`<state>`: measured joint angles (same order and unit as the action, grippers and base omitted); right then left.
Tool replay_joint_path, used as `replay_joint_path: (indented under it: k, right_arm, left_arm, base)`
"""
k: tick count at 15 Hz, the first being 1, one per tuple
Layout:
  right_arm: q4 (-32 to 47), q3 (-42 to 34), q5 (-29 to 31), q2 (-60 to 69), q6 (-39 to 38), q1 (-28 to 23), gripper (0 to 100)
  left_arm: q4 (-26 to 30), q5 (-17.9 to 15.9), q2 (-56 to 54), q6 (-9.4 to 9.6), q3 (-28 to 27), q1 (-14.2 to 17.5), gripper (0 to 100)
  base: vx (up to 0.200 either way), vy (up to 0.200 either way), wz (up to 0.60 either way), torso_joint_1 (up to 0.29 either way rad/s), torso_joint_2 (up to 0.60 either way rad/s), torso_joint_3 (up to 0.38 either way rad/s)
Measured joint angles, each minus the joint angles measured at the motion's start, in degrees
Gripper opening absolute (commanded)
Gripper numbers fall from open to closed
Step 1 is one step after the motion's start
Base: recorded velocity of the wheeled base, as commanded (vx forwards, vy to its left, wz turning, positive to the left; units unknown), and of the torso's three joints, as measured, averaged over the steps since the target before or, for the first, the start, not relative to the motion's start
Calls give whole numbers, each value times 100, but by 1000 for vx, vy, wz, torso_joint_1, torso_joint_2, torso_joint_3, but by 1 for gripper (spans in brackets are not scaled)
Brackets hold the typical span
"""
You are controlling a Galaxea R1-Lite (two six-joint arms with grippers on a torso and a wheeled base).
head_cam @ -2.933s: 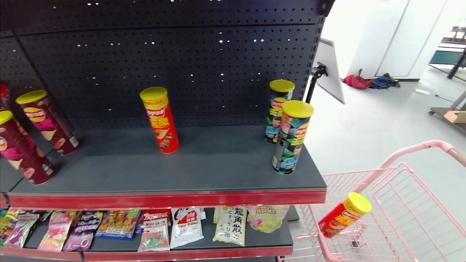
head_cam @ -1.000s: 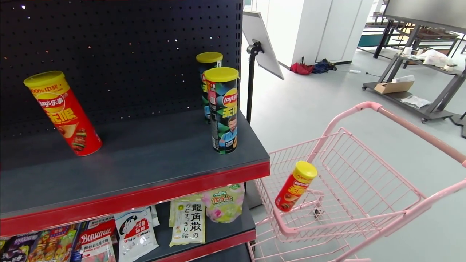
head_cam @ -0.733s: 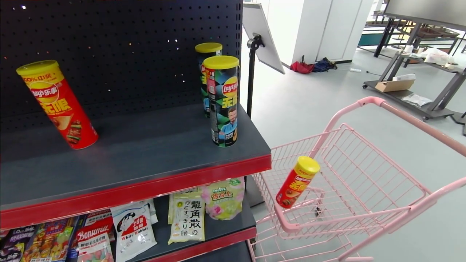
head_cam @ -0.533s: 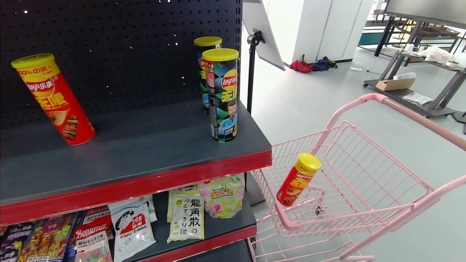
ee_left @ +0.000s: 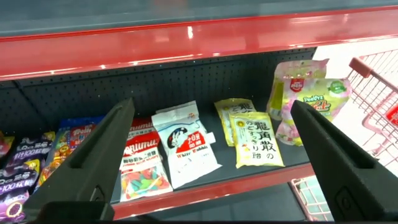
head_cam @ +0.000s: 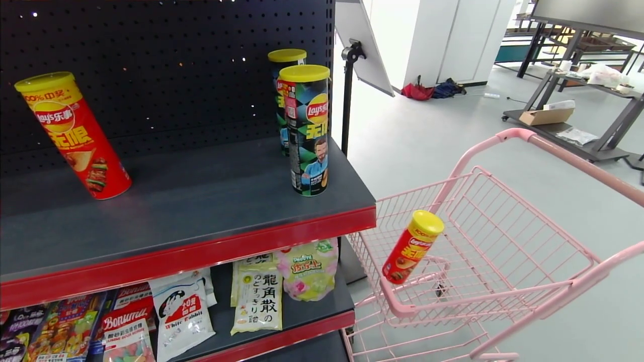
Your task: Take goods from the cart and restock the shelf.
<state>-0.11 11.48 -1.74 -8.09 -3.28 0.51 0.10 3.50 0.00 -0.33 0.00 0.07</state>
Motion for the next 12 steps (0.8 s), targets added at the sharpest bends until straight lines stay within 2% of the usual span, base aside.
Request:
replay_joint_path:
  k: [2, 4, 8, 12]
  right_arm:
    - [-71, 640, -260, -1263, -148, 146, 100]
    - [-528, 1068, -452, -2865, -367, 284, 100]
    - [-2137, 1434, -701, -5993, -723, 662, 100]
    - [-3369, 1610, -751, -8209, -866, 1289, 100]
  left_arm:
    - [-2, -2, 0, 0, 0, 0, 100]
    - [-7, 0, 0, 1, 0, 0, 100]
    - [-2, -2, 0, 1, 0, 0, 100]
    - [0, -5, 0, 0, 0, 0, 100]
  base:
    - [0, 0, 0, 0, 0, 0]
    - [0, 0, 0, 0, 0, 0]
    - [0, 0, 0, 0, 0, 0]
    - [0, 0, 0, 0, 0, 0]
